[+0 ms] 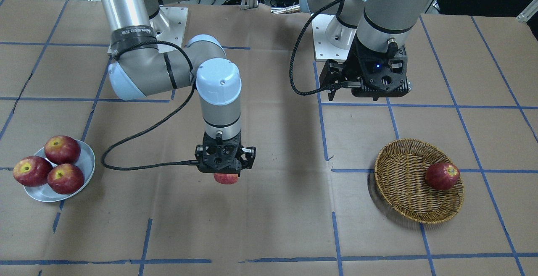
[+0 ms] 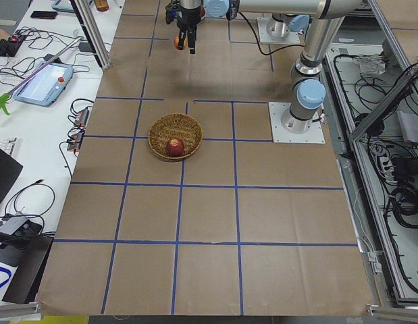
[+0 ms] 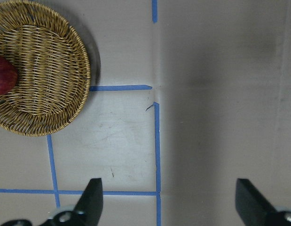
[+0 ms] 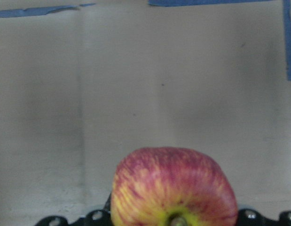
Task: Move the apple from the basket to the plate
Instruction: 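Lift the apple with the right gripper and carry it over the white plate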
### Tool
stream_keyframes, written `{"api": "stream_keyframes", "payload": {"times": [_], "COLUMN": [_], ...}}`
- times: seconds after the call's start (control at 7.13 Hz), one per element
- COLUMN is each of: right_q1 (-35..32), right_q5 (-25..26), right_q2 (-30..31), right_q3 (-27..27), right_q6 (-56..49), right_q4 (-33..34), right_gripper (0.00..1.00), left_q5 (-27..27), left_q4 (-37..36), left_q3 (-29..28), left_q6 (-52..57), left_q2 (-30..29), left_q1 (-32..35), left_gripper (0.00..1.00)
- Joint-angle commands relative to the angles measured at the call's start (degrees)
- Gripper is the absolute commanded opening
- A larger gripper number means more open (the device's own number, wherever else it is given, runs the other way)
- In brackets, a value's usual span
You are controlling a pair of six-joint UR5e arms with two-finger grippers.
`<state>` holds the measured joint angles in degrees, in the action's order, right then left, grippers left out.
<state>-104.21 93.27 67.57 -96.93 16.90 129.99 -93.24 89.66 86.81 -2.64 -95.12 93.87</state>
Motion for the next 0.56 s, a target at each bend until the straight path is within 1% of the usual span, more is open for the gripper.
{"api": "stream_keyframes", "payload": {"times": [0.0,0.28,0.42], "right_q1": [10.56,21.89,27.77], "right_q5": [-0.02,-0.28,-0.89], "right_q2": [6.05,9.32,9.51], "right_q3": [-3.77,-7.65,-8.36], "right_q6": [-12.71,-27.64,-35.37], "right_q4": [-3.6,-3.6,-3.69], "right_gripper": [0.58,0.57,0.57], "left_q5": [-0.02,-0.19,-0.19], "left_q4": [-0.01,-0.01,-0.01], "left_q3": [0.11,0.9,0.73], "left_q6": [0.0,0.0,0.0], "left_q2": [0.02,0.28,0.46], "left_q1": [0.0,0.09,0.09], "left_gripper": [0.99,0.99,0.99]}}
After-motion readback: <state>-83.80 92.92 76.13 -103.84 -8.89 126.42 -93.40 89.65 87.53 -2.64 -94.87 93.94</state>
